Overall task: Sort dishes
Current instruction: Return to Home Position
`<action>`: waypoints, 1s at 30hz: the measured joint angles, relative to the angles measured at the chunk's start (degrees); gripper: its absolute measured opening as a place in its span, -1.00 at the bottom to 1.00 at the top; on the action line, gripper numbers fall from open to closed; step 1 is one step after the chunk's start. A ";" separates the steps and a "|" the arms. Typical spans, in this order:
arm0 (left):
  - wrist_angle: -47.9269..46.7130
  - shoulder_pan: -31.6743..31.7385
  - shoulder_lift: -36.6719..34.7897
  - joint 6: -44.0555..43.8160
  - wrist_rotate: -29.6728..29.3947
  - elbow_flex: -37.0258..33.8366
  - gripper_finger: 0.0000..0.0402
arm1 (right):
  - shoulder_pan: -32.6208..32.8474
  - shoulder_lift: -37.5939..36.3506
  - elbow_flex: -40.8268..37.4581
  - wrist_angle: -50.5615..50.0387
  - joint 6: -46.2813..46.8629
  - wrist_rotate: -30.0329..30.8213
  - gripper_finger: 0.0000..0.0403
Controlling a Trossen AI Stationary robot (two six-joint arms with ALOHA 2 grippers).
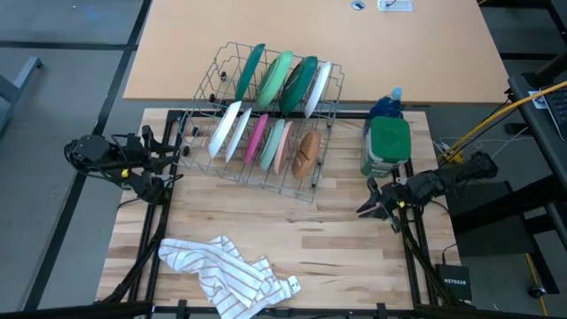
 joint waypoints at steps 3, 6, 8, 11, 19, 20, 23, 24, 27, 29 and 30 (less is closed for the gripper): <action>0.00 -0.02 0.00 0.00 0.00 -0.02 -0.41 | -3.38 -4.56 0.14 -2.62 -0.24 -0.02 -0.64; 0.02 -0.02 0.04 0.00 0.01 -0.01 -0.41 | -6.28 -4.30 0.25 -3.18 -0.41 -0.43 -0.64; 0.13 -0.02 0.02 0.01 0.01 0.00 -0.41 | -7.63 -4.43 0.25 -3.22 -0.52 -1.46 -0.64; 0.07 -0.02 0.02 0.01 0.01 0.00 -0.41 | -9.15 -4.38 0.25 -3.51 -1.28 -1.48 -0.64; 0.04 0.00 0.03 0.00 0.00 0.00 -0.41 | -9.26 -4.36 0.23 -3.72 -2.47 0.59 -0.64; 0.12 0.00 0.02 0.00 -0.01 0.00 -0.41 | -9.26 -4.36 0.23 -3.74 -2.44 0.58 -0.64; 0.07 0.00 0.02 0.00 0.00 0.00 -0.41 | -9.26 -4.36 0.20 -3.79 -2.44 0.48 -0.64; 0.11 0.00 0.02 0.00 -0.02 0.00 -0.41 | -9.26 -4.36 0.18 -3.79 -2.44 0.46 -0.64; 0.07 0.00 0.02 0.01 0.00 0.00 -0.41 | -9.26 -4.36 0.17 -3.86 -2.44 0.46 -0.64; 0.07 0.00 0.02 0.02 0.00 0.00 -0.41 | -9.24 -4.36 0.14 -3.88 -2.44 0.46 -0.64; 0.03 0.00 0.02 0.01 0.00 0.00 -0.41 | -9.24 -4.36 0.14 -3.90 -2.44 0.48 -0.64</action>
